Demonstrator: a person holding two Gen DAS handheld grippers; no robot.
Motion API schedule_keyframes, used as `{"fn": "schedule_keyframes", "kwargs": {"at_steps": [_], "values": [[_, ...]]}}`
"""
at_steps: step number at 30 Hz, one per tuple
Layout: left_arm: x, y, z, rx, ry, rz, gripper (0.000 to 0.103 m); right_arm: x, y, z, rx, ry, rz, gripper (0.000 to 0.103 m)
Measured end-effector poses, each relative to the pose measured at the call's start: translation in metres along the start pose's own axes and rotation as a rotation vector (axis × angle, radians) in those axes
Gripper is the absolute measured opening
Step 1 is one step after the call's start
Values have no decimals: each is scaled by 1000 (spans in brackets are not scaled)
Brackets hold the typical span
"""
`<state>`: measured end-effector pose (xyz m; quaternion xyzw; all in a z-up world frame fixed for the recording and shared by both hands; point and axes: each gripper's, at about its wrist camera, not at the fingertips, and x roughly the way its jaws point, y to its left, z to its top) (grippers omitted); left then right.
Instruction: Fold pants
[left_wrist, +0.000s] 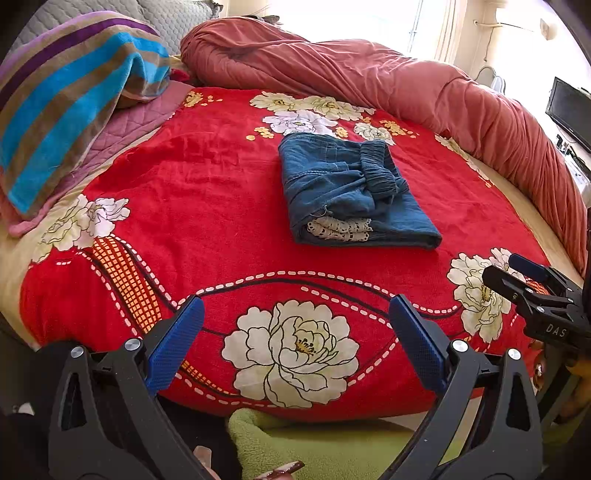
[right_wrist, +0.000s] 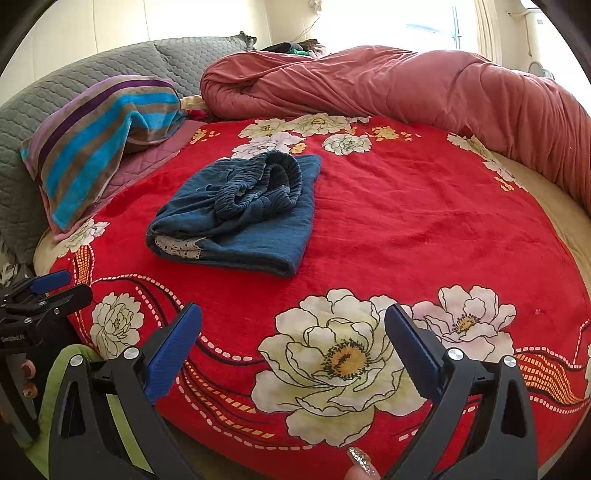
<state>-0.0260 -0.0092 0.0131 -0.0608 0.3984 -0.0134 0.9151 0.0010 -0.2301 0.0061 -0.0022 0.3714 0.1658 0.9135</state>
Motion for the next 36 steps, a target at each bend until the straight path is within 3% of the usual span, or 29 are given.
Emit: {"fn": "schedule_keyframes", "kwargs": {"at_steps": [27, 32, 36], "values": [[2, 7, -2, -9, 21, 13, 94, 2, -5, -2, 7, 8, -6, 99], [2, 12, 1, -4, 10, 55, 94, 6, -10, -2, 14, 15, -18, 99], [5, 31, 10, -70, 22, 69, 94, 8, -20, -1, 36, 16, -42, 99]]}}
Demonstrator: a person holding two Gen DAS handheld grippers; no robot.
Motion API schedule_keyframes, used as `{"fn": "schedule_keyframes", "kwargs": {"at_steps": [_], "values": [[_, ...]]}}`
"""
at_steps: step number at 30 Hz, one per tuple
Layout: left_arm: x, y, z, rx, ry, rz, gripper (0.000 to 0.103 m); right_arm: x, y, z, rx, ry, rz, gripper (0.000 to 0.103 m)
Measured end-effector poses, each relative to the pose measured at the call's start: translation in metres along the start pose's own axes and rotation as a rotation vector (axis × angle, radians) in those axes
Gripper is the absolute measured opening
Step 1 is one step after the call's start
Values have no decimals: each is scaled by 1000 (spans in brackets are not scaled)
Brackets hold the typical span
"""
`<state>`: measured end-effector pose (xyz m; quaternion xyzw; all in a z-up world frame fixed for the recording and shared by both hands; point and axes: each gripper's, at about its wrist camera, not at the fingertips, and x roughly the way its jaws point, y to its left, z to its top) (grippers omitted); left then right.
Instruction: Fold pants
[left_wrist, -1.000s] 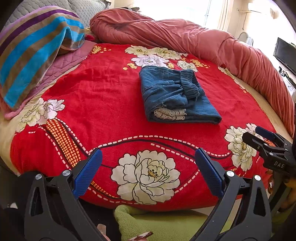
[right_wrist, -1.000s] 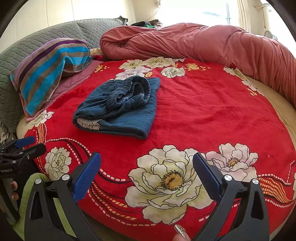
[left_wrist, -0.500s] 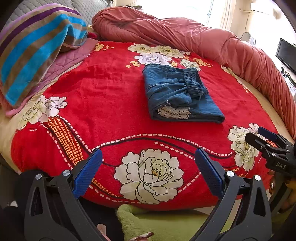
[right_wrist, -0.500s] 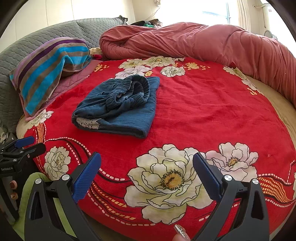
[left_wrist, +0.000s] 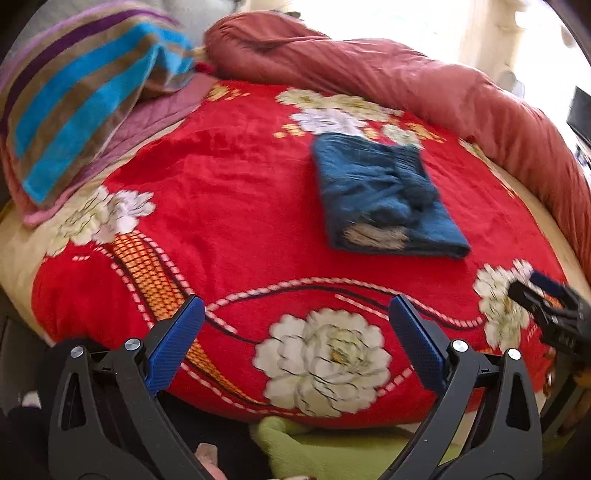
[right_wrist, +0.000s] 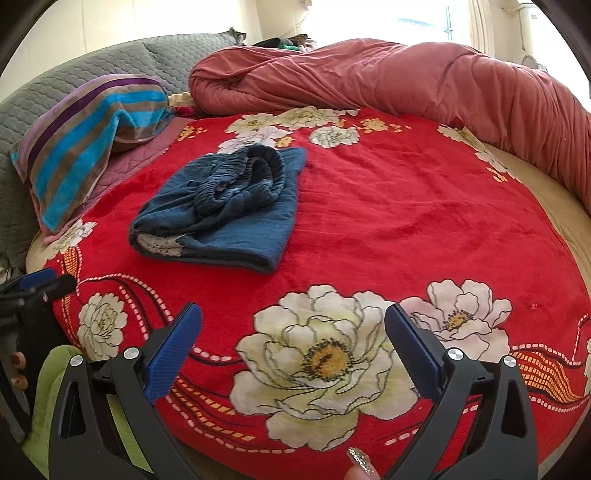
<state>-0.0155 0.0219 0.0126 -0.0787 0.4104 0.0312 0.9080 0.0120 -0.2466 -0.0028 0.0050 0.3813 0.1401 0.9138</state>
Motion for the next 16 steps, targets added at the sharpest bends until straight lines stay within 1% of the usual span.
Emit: {"fn": "schedule_keyframes", "kwargs": {"at_steps": [3, 6, 8, 9, 10, 11, 12, 13, 15, 16], "values": [[2, 28, 18, -37, -34, 3, 93, 3, -18, 3, 30, -8, -32, 99], [13, 75, 44, -104, -42, 65, 94, 7, -56, 11, 102, -16, -81, 98], [30, 117, 66, -170, -18, 144, 94, 9, -95, 20, 180, -27, -128, 98], [39, 138, 75, -201, -5, 178, 93, 10, -118, 25, 215, -33, -162, 98], [56, 167, 87, -234, 22, 239, 93, 11, -145, 32, 244, -39, -218, 98], [67, 186, 94, -258, 41, 287, 93, 12, -164, 36, 267, -41, -265, 98], [78, 199, 101, -277, 58, 317, 94, 14, -189, 42, 293, -48, -326, 98], [93, 221, 108, -316, 84, 343, 94, 17, -223, 50, 325, -46, -394, 98], [118, 247, 117, -362, 117, 341, 93, 22, -273, 59, 392, -24, -505, 98], [136, 259, 121, -378, 153, 336, 94, 24, -298, 64, 428, -17, -534, 98]]}}
